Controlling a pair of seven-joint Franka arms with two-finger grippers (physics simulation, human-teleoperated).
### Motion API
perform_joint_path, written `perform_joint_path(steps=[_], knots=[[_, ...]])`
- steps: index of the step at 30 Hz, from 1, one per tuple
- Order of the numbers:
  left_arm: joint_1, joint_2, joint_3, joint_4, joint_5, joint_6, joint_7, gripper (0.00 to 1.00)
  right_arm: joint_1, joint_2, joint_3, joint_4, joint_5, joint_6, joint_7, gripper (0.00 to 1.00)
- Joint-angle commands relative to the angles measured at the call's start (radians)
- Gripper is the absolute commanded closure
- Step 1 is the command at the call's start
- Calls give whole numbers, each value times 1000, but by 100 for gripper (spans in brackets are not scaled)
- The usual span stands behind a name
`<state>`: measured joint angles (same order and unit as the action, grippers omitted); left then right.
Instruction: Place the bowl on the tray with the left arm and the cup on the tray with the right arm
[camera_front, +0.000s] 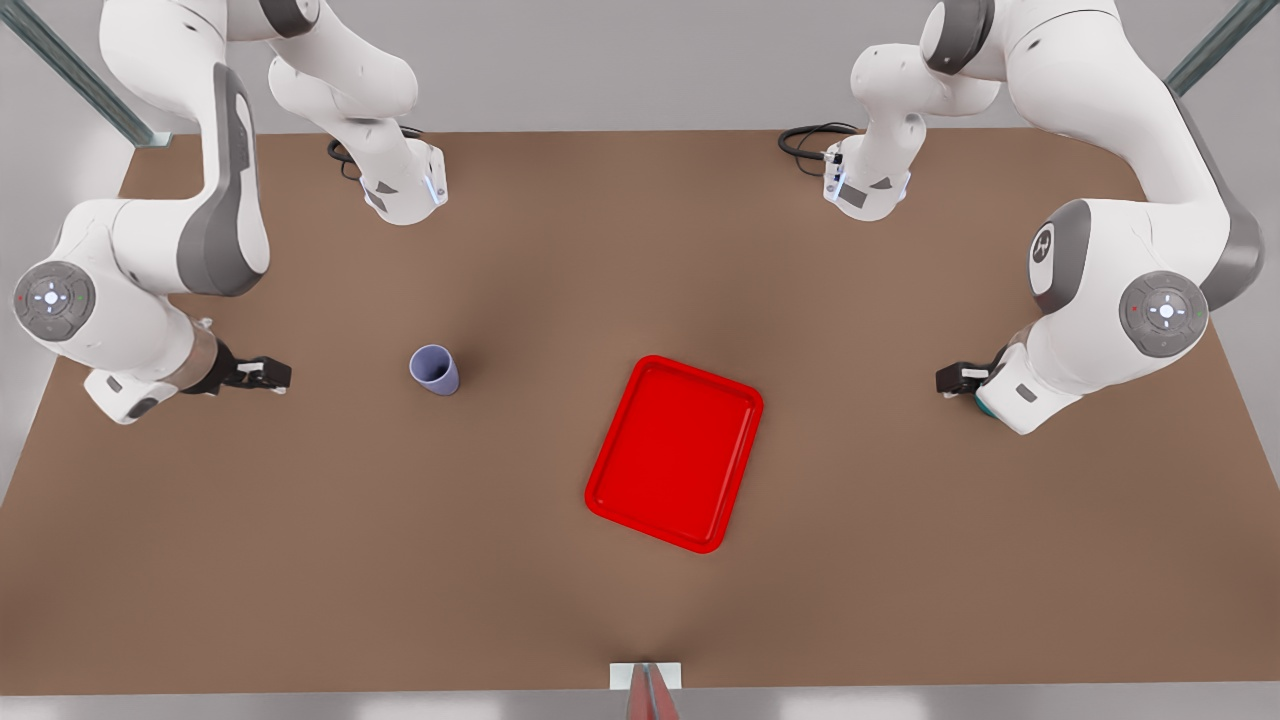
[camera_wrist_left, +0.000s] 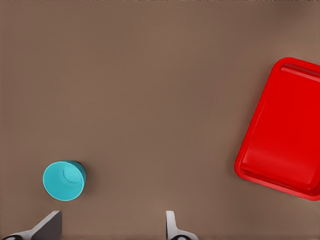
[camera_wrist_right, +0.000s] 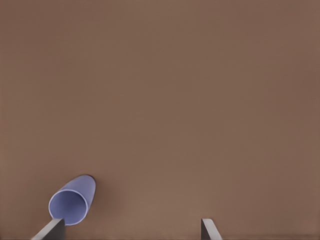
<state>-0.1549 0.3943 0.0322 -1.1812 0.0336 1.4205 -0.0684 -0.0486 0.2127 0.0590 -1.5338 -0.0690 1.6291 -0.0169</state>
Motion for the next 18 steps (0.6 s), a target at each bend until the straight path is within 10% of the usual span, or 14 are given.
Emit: perform_joint_path(steps=[1,18], knots=[[0,0,0,0,0,0,-1,0,-4,1,-1,0,0,0,0,0],[23,12,502,-663,-337,476,665,0,-1,-3,4,-38,0,-2,-2,0]])
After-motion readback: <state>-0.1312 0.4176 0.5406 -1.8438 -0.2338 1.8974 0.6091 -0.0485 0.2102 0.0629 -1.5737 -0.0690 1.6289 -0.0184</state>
